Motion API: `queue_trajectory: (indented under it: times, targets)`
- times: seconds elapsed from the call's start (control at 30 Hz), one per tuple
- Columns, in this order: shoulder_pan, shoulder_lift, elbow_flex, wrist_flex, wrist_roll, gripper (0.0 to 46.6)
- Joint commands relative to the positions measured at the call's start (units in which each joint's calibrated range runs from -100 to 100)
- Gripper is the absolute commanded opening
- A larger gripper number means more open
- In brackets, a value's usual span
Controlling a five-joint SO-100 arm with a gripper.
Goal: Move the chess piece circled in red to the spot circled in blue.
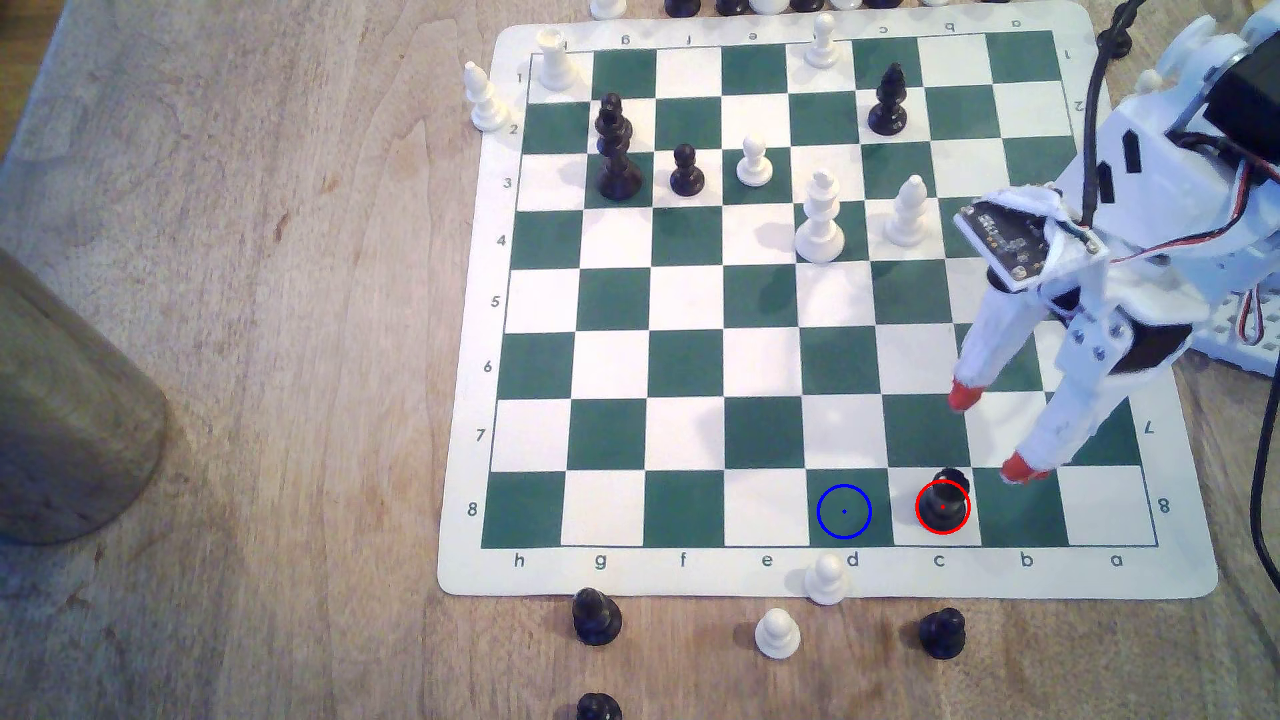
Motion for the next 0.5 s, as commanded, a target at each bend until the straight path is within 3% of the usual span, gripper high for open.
queue_trajectory:
  times: [0.0,0.27,0.47]
  targets:
    - [-1.2,5.0,-1.5,-3.9,-0.7,15.1]
    - [-1.8,13.6,-2.0,-12.7,-1.4,10.9]
    - [-1.0,17.7,-4.2,-14.1,-1.4,14.2]
